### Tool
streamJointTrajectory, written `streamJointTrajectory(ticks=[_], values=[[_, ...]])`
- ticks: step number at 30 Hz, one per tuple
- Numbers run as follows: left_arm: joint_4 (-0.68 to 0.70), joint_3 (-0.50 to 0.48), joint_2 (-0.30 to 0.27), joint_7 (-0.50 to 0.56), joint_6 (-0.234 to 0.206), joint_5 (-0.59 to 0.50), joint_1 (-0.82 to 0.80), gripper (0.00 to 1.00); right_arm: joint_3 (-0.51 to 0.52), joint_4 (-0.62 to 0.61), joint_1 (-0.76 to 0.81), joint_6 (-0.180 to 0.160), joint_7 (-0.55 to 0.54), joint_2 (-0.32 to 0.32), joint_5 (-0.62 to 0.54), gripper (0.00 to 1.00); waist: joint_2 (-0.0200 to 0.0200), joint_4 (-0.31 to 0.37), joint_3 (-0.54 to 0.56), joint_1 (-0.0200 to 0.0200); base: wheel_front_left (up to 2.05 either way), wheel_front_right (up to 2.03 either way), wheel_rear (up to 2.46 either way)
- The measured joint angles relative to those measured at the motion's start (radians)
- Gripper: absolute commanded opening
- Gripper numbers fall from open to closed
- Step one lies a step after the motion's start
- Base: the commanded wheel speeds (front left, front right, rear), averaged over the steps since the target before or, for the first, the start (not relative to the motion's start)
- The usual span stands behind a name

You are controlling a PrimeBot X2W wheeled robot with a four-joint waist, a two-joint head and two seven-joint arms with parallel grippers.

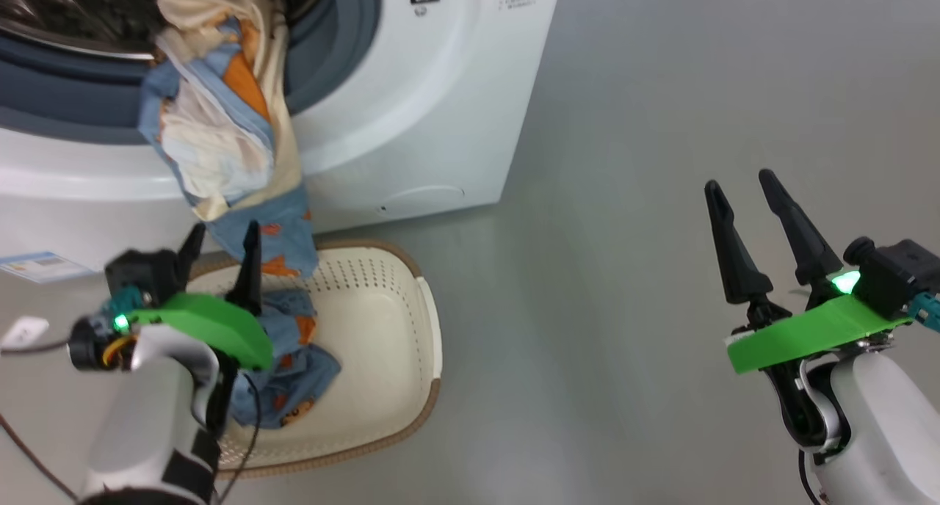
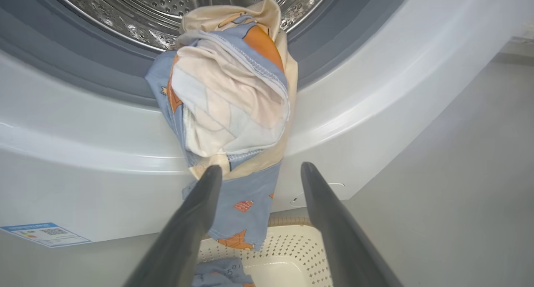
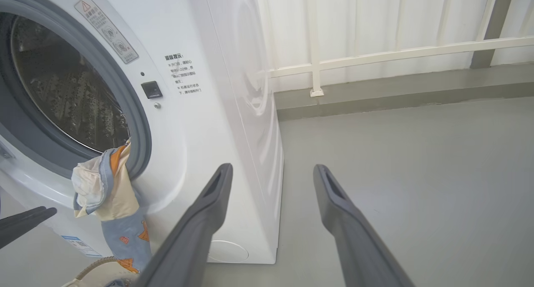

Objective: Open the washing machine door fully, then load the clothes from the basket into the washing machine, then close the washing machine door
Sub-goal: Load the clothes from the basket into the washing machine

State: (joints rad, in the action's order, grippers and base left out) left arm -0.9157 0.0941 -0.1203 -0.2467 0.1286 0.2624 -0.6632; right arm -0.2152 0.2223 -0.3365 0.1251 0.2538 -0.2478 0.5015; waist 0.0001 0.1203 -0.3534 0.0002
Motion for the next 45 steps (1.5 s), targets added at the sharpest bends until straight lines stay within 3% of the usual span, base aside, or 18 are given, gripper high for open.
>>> streamJointTrajectory(ticks=[14,32,33,34,45], values=[[-0.246,-0.020,-0.053,-0.001,-0.010,0.021,-0.283,1.00,-0.007,-0.018,-0.077,0.000,0.000,0.036,-0.003,1.00,0.0000,0.061,-0.182,0.0000,0.00,0.00,0.00],[-0.338,-0.096,-0.074,-0.002,-0.050,0.108,-0.451,1.00,-0.007,-0.027,-0.107,0.000,0.000,0.059,-0.010,1.00,0.0000,0.127,-0.289,-0.0001,0.00,0.00,0.00],[-0.337,-0.097,-0.074,-0.002,-0.050,0.108,-0.451,0.71,-0.006,-0.027,-0.107,0.000,0.000,0.059,-0.010,1.00,0.0000,0.127,-0.290,-0.0001,0.00,0.00,0.00],[-0.334,-0.099,-0.074,-0.002,-0.050,0.108,-0.451,0.00,-0.006,-0.027,-0.107,0.000,0.000,0.059,-0.010,1.00,0.0000,0.126,-0.291,-0.0001,0.00,0.00,0.00],[-0.199,-0.129,-0.054,-0.002,-0.032,0.127,-0.379,0.00,-0.002,-0.021,-0.107,0.000,0.000,0.062,-0.019,1.00,0.0000,0.090,-0.266,-0.0002,0.00,0.00,0.00]])
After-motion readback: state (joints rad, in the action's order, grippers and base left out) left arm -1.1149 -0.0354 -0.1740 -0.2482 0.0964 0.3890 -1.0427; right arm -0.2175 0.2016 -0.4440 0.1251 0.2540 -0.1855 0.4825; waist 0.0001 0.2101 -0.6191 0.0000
